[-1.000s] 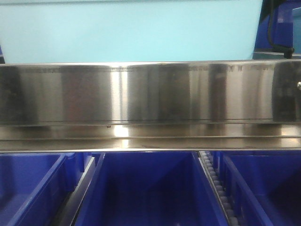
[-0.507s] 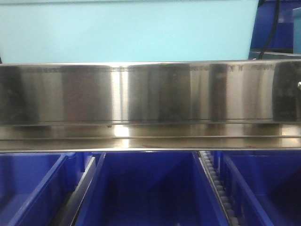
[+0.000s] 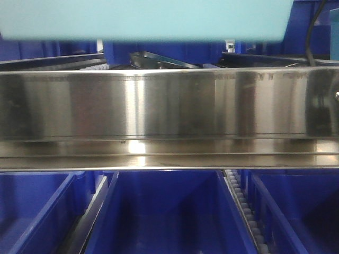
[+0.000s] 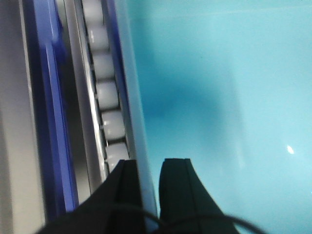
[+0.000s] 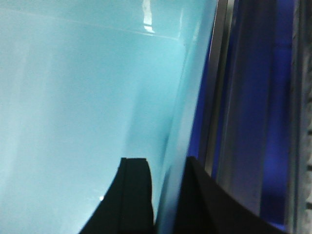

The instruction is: Move two blue bins to right shelf middle

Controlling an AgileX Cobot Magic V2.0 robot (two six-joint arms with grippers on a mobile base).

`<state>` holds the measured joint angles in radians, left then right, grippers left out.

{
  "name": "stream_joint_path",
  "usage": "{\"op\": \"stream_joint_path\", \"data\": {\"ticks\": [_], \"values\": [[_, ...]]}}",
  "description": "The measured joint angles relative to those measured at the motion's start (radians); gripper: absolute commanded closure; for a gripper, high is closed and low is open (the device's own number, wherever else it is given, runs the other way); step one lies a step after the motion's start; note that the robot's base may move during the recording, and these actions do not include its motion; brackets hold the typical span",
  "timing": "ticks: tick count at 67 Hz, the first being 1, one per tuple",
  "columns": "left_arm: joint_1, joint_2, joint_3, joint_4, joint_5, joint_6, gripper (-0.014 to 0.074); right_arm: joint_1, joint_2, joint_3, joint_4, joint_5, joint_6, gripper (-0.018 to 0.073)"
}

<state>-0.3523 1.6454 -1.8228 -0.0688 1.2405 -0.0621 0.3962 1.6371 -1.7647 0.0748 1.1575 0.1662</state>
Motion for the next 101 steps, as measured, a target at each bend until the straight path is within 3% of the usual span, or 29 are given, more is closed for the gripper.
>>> {"op": "stream_joint_path", "data": {"ticks": [32, 101], "values": [[0.0, -0.065, -0.201, -0.077, 0.002, -0.002, 0.0707, 0.001, -0.052, -0.251, -0.037, 0.069, 0.0, 0.0713], [0.0, -0.065, -0.205, -0.077, 0.005, -0.002, 0.0707, 0.001, -0.052, -0.269, -0.038, 0.074, 0.0, 0.0713]]}}
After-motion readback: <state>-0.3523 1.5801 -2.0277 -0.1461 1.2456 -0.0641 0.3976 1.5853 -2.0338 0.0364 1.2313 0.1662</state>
